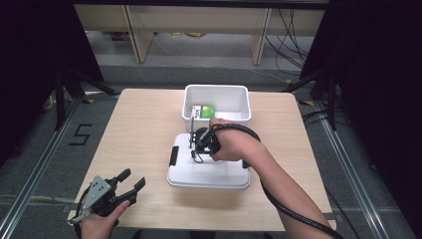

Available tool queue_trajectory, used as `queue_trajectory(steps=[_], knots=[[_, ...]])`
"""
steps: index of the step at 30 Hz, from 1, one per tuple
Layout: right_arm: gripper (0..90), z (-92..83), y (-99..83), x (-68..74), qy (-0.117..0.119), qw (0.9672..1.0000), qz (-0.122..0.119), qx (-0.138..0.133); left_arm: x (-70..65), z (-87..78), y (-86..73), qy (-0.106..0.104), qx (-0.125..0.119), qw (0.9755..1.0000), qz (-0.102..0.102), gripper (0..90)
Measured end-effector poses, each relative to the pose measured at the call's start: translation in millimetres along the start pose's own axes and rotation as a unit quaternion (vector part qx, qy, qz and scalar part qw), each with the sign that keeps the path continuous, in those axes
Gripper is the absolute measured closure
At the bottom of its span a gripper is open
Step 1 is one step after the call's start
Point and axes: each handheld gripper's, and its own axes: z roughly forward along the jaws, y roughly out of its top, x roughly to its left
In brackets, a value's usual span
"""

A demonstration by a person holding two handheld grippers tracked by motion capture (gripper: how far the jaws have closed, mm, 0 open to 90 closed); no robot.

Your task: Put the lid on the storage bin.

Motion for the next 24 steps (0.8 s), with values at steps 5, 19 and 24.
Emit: queue_trajectory(steps=[5,19,24], knots=[[85.2,-6.5,-0.4,-4.9,0.008,1.0,-0.003,-0.004,0.0,0.1,-0.1,0.0,0.001,1.0,0.001,34.4],[85.2,-25.3,-1.3,-24.7,0.019,0.9998,0.003,-0.001,-0.3,-0.8,0.0,0.004,0.008,1.0,0.002,34.4],[85.2,-35.4,-0.7,-28.4,0.012,0.9999,0.004,-0.004,-0.6,-0.5,-0.1,0.004,0.008,1.0,0.0,34.5]])
